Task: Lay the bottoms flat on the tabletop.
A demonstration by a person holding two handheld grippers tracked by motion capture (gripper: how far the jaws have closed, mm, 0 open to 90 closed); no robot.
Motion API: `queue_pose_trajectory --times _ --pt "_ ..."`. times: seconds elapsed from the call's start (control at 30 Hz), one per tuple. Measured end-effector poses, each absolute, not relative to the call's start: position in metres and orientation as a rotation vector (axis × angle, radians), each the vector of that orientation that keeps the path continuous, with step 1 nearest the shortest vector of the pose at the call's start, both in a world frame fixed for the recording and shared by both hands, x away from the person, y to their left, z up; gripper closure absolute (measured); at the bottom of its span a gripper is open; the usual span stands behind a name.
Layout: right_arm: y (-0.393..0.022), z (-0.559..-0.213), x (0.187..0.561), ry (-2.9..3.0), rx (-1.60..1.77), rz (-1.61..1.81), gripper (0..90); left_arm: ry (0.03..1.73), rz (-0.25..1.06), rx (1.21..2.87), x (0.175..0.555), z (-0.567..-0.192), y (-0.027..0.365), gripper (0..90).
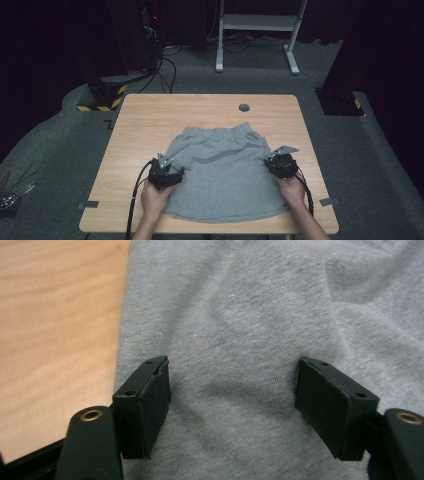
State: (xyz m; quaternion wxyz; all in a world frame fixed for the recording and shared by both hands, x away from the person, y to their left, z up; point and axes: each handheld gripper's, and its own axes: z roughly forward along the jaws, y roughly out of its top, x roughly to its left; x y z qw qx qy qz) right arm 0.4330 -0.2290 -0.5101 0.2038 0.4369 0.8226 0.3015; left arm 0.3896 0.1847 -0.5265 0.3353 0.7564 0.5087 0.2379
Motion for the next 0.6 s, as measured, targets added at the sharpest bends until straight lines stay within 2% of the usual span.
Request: queue_pose_trajectory --times 0.1,0.17,0.23,0.3,0.47,0.6 --pt "-0.229 -0.51 0.449 2.259 1.276 0.834 77.9 1.334 0.626 1.977 0.403 -0.526 0.182 29.5" --pt "-0.228 -0.507 0.451 2.248 1.29 0.819 64.7 1.346 0.639 1.979 0.4 -0.524 0.18 31.8" --pt "-0.231 -0.502 0.44 2.241 1.269 0.844 57.6 1.313 0.65 1.974 0.386 -0.522 0.178 35.8" --pt "-0.235 -0.497 0.421 2.228 1.22 0.858 57.3 1.265 0.638 1.982 0.371 -0.519 0.176 37.5" --pt "-0.241 -0.5 0.381 2.313 1.169 0.884 67.0 1.216 0.561 2.011 0.351 -0.527 0.175 36.4" --pt "-0.235 -0.512 0.374 2.371 1.135 0.87 87.8 1.23 0.562 1.999 0.351 -0.527 0.174 34.9"
